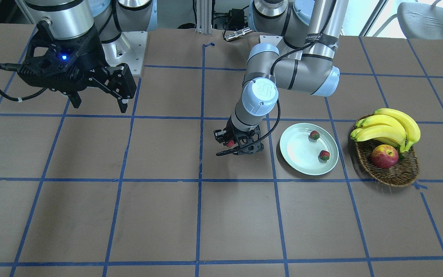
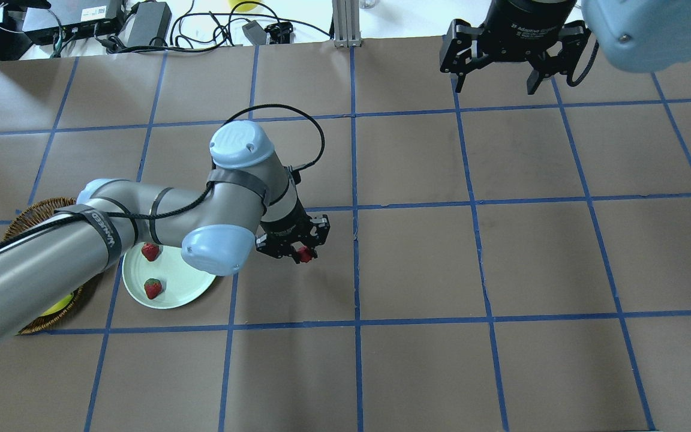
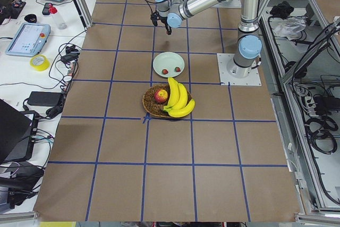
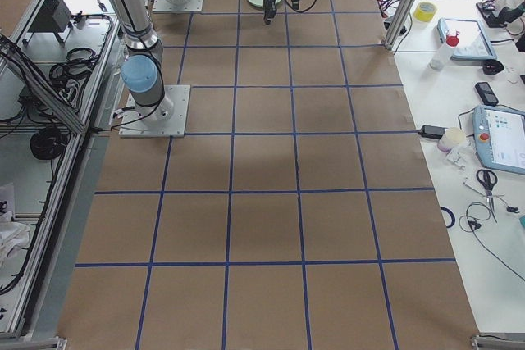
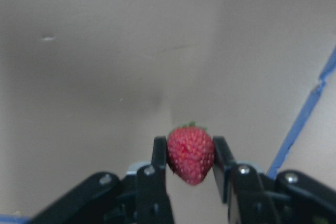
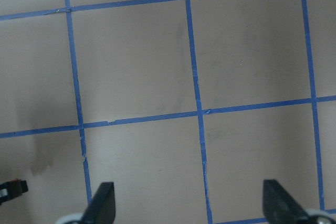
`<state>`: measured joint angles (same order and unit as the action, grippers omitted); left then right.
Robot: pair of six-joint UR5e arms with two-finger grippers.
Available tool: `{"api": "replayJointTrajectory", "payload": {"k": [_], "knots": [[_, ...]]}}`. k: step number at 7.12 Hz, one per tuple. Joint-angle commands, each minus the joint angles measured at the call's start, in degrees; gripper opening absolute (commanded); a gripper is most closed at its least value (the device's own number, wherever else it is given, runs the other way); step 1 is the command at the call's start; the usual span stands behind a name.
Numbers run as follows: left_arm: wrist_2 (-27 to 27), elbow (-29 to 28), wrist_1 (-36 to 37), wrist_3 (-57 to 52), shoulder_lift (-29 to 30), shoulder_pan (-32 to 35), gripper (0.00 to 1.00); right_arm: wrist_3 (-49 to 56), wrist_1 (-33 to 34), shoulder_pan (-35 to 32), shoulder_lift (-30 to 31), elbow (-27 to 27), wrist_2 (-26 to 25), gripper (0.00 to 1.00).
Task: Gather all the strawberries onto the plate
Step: 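Carry the last strawberry into the plate and release it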
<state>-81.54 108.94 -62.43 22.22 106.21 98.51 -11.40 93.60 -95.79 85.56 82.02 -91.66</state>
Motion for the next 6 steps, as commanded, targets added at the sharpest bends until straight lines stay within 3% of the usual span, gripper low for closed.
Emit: {"api": "replayJointTrajectory", "payload": {"k": [1,3,6], "knots": [[-5.4,-5.5,-8.4,-10.4,-0.6,-7.9,0.00,-0.1,0.1,0.2,-0.3,0.0,0.1,1.00],[-7.9,-4.3,-9.5,-18.5,-0.3,-15.6,0.00,-0.3,0.2,0.2,-0.7,0.1,0.2,1.00],[-8.3,-0.9,-8.9,-26.5,0.1,-21.1,0.00,-0.2,0.4,0.3,-0.9,0.2,0.0,1.00]]}}
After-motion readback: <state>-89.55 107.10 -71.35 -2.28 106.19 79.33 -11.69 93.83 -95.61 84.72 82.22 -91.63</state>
